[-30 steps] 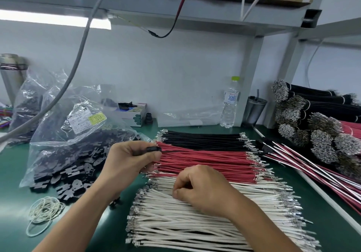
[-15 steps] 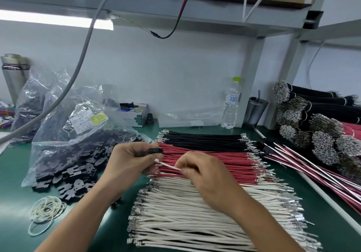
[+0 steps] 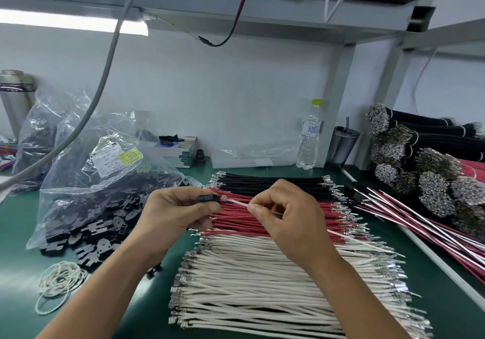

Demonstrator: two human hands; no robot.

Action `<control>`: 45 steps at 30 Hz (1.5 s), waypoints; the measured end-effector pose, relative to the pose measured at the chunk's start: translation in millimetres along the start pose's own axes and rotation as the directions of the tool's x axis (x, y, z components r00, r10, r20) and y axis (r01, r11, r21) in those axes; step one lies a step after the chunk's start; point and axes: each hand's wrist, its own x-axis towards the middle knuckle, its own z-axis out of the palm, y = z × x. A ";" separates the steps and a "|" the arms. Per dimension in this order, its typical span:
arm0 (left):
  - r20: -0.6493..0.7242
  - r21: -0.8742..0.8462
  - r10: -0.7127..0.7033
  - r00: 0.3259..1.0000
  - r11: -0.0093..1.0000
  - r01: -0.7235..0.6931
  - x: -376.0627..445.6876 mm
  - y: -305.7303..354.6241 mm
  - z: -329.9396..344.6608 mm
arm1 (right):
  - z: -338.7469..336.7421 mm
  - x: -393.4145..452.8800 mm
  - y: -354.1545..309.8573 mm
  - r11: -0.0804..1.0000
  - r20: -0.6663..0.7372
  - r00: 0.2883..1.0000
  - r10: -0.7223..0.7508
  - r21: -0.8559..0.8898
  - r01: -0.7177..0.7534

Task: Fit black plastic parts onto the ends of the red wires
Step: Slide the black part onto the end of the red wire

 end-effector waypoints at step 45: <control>0.056 0.071 0.022 0.998 0.997 -0.026 -8.8 6.3 9.5 | 3.7 2.8 -8.5 0.987 0.100 0.984 0.146 0.046 -0.152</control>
